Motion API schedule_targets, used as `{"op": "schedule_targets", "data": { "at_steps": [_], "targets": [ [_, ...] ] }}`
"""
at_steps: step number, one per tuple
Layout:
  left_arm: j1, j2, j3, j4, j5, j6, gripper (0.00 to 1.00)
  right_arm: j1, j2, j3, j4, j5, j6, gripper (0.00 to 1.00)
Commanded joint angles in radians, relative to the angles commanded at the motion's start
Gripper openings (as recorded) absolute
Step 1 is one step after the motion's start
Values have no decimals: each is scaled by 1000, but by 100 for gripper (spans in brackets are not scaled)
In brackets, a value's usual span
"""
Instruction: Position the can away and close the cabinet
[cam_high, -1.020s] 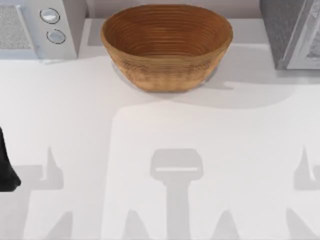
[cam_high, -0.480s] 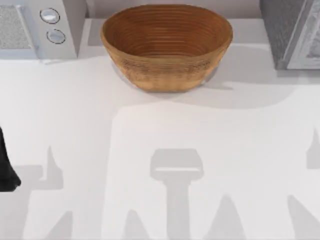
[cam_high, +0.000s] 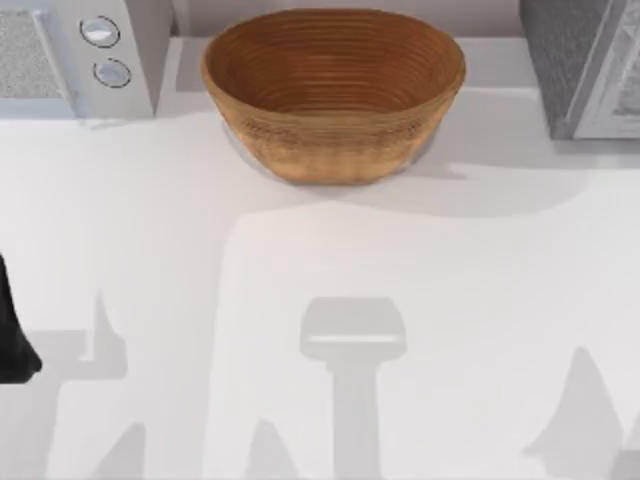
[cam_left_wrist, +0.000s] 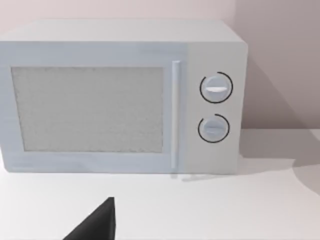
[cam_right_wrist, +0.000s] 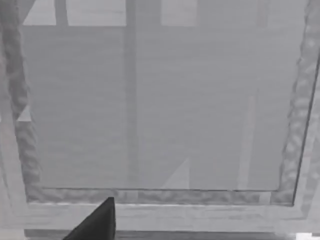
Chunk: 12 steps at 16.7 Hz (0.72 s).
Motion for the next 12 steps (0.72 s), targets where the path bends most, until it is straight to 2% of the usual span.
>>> {"op": "schedule_targets", "data": {
  "at_steps": [6, 12],
  "targets": [
    [0, 0, 0, 0, 0, 0, 100, -222, 342, 78, 259, -220, 7, 100],
    [0, 0, 0, 0, 0, 0, 100, -260, 394, 91, 303, -257, 9, 100]
  ]
}}
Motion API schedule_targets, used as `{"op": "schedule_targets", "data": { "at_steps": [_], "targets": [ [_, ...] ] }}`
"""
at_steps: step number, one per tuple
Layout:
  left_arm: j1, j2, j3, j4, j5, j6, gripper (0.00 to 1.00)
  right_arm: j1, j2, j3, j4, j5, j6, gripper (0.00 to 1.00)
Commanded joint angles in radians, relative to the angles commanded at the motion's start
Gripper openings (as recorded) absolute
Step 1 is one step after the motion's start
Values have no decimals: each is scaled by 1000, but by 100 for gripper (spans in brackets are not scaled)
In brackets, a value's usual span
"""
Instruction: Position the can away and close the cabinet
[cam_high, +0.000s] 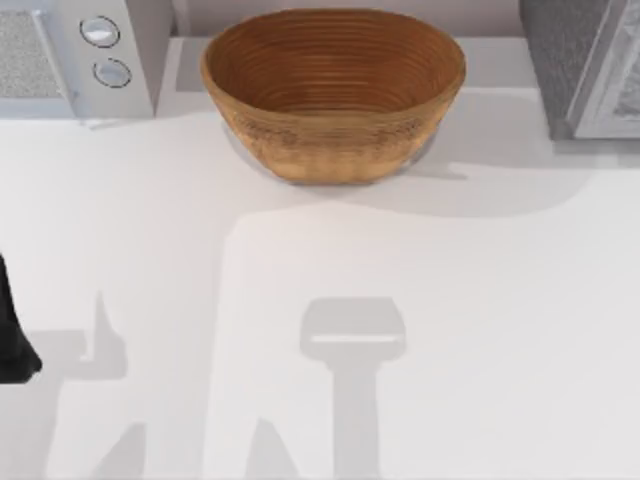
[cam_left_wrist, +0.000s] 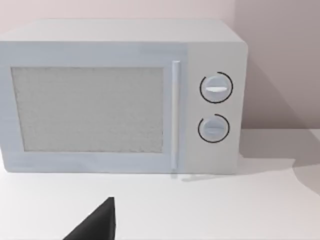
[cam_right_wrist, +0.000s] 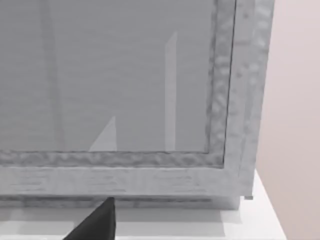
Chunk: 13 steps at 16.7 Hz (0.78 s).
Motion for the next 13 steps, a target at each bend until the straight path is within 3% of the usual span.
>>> {"op": "schedule_targets", "data": {
  "at_steps": [6, 13],
  "targets": [
    [0, 0, 0, 0, 0, 0, 100, 1, -11, 101, -111, -11, -1, 100],
    [0, 0, 0, 0, 0, 0, 100, -21, -65, 569, -653, -29, -4, 100]
  ]
}}
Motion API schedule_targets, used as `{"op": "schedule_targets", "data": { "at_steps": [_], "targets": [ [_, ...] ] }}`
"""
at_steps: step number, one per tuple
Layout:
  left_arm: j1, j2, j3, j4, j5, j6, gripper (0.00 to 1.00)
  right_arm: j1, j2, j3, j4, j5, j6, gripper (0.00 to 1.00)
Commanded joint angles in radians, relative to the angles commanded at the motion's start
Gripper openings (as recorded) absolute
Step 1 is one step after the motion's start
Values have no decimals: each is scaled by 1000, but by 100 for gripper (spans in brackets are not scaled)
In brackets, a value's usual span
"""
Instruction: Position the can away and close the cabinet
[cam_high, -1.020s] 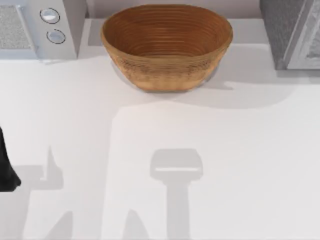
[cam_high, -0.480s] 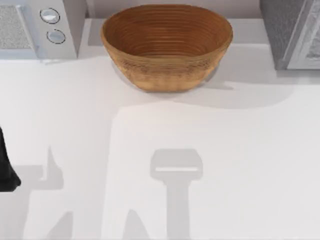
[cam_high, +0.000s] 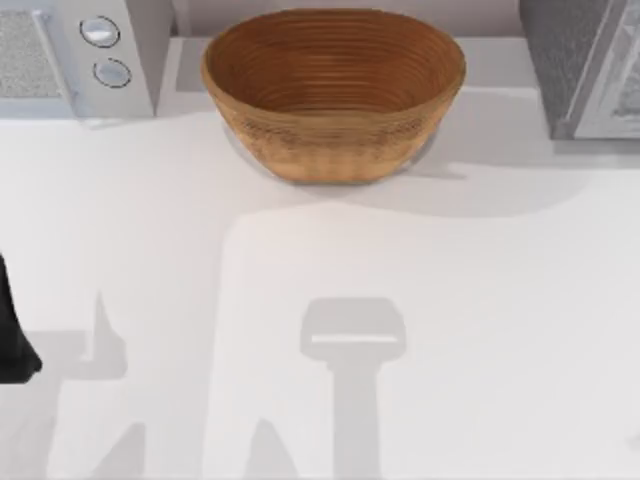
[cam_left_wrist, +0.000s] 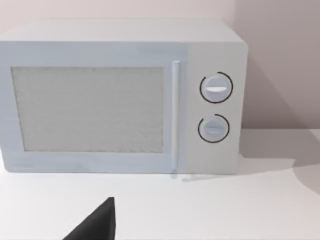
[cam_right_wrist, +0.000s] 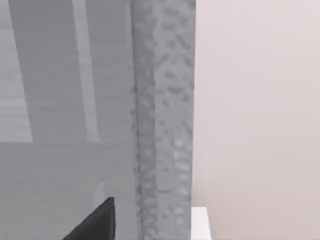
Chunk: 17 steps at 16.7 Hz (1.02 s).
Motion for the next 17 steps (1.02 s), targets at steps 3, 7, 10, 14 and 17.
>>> {"op": "schedule_targets", "data": {
  "at_steps": [3, 7, 10, 14, 17],
  "targets": [
    [0, 0, 0, 0, 0, 0, 100, -7, -35, 242, -295, -1, 0, 100],
    [0, 0, 0, 0, 0, 0, 100, -8, -86, 538, -646, 1, 1, 100],
    [0, 0, 0, 0, 0, 0, 100, -2, -122, 705, -831, 5, 3, 100],
    [0, 0, 0, 0, 0, 0, 100, 5, -148, 805, -937, 8, 4, 100],
    [0, 0, 0, 0, 0, 0, 100, 5, -148, 805, -938, 8, 4, 100]
  ]
}}
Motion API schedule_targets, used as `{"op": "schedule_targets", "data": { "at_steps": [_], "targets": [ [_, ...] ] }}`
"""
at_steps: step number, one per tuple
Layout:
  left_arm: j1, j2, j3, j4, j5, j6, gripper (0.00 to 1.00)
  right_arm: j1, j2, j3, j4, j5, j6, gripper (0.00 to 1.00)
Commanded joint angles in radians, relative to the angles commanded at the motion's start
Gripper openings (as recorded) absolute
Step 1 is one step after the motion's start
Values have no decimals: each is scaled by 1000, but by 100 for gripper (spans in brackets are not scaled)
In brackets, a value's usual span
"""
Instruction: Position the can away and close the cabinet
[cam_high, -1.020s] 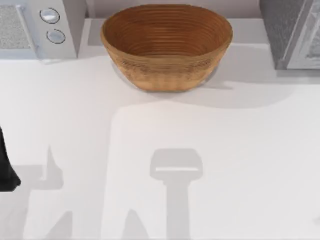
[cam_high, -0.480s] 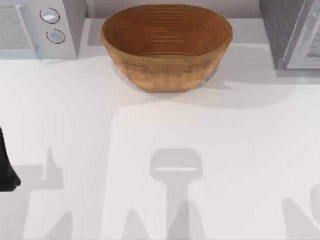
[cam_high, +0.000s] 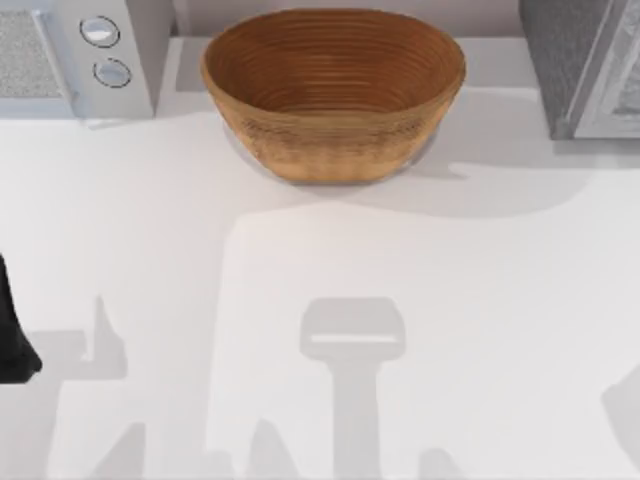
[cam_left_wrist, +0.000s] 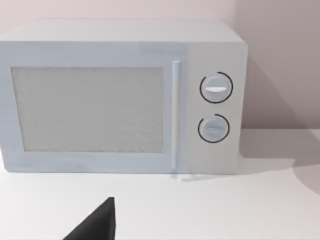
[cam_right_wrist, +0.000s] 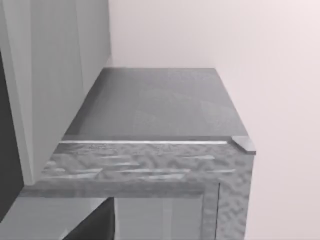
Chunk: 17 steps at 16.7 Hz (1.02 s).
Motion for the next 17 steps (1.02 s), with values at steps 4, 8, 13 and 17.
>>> {"op": "schedule_targets", "data": {
  "at_steps": [4, 8, 13, 17],
  "targets": [
    [0, 0, 0, 0, 0, 0, 100, 28, 0, 1, 3, 27, 3, 100],
    [0, 0, 0, 0, 0, 0, 100, 201, -11, -2, 1, 187, 11, 100],
    [0, 0, 0, 0, 0, 0, 100, 544, -29, -10, -7, 527, 18, 100],
    [0, 0, 0, 0, 0, 0, 100, 858, -39, -16, -19, 846, 19, 100]
  ]
}}
